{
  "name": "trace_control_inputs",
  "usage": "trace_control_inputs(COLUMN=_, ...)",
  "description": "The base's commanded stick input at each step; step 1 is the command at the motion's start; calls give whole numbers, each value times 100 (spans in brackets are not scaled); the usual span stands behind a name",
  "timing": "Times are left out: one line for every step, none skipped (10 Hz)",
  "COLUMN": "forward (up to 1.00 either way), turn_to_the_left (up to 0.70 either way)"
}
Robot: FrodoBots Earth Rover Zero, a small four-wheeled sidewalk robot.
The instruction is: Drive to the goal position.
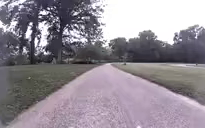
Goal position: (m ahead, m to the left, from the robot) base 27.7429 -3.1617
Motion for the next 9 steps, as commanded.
trace_control_inputs(forward=70, turn_to_the_left=0)
trace_control_inputs(forward=70, turn_to_the_left=0)
trace_control_inputs(forward=70, turn_to_the_left=0)
trace_control_inputs(forward=70, turn_to_the_left=0)
trace_control_inputs(forward=70, turn_to_the_left=0)
trace_control_inputs(forward=70, turn_to_the_left=0)
trace_control_inputs(forward=70, turn_to_the_left=0)
trace_control_inputs(forward=70, turn_to_the_left=0)
trace_control_inputs(forward=70, turn_to_the_left=0)
